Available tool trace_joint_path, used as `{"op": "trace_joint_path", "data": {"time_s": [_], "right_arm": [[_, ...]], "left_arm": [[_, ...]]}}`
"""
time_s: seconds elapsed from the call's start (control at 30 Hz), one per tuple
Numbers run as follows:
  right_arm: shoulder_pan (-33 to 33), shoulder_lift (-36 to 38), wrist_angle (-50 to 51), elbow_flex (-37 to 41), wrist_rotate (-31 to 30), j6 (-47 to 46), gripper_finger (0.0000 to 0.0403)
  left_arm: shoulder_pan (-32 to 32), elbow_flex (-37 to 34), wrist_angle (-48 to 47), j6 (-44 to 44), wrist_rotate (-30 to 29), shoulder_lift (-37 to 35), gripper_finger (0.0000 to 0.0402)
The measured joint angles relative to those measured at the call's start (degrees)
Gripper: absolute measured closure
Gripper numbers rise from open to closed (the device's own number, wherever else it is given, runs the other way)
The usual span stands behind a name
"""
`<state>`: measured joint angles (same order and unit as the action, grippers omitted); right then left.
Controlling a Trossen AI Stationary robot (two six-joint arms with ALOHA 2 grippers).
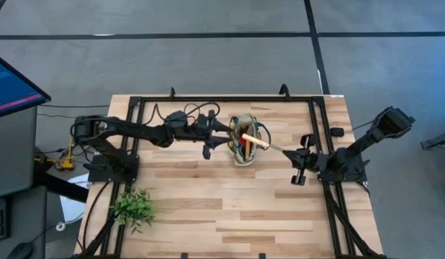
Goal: Pick & Place Garden tools in Gardening bag
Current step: Put the brown trowel into the gardening bag
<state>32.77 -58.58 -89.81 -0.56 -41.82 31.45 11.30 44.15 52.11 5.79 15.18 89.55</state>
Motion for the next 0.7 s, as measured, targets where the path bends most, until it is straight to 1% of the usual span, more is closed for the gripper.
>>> {"op": "trace_joint_path", "data": {"time_s": [0.1,0.2,0.3,0.4,0.57,0.6,0.7], "right_arm": [[0.0,0.9,-0.1,0.0,0.3,0.4,0.0403],[0.0,1.0,-0.1,0.0,1.7,0.2,0.0403],[-0.3,0.7,-0.1,-0.3,1.8,0.0,0.0403],[-0.9,0.5,-0.1,-1.3,3.2,0.6,0.0403],[-1.2,0.6,-0.1,-2.2,6.2,2.1,0.0403],[-1.3,0.5,-0.1,-2.2,6.2,2.0,0.0403],[-1.2,0.5,-0.1,-2.3,8.0,1.7,0.0403]], "left_arm": [[-0.7,0.1,1.7,2.7,1.0,1.2,0.0211],[-1.9,0.6,3.8,3.5,1.2,1.8,0.0195],[-3.5,2.4,7.0,3.5,-0.4,3.1,0.0187],[-5.0,4.6,11.2,3.4,-2.4,6.1,0.0187],[-5.9,7.7,13.7,3.8,-5.7,13.5,0.0199],[-6.3,7.7,15.1,4.7,-6.2,15.3,0.0203],[-7.0,9.2,23.7,8.6,-6.1,20.0,0.0216]]}}
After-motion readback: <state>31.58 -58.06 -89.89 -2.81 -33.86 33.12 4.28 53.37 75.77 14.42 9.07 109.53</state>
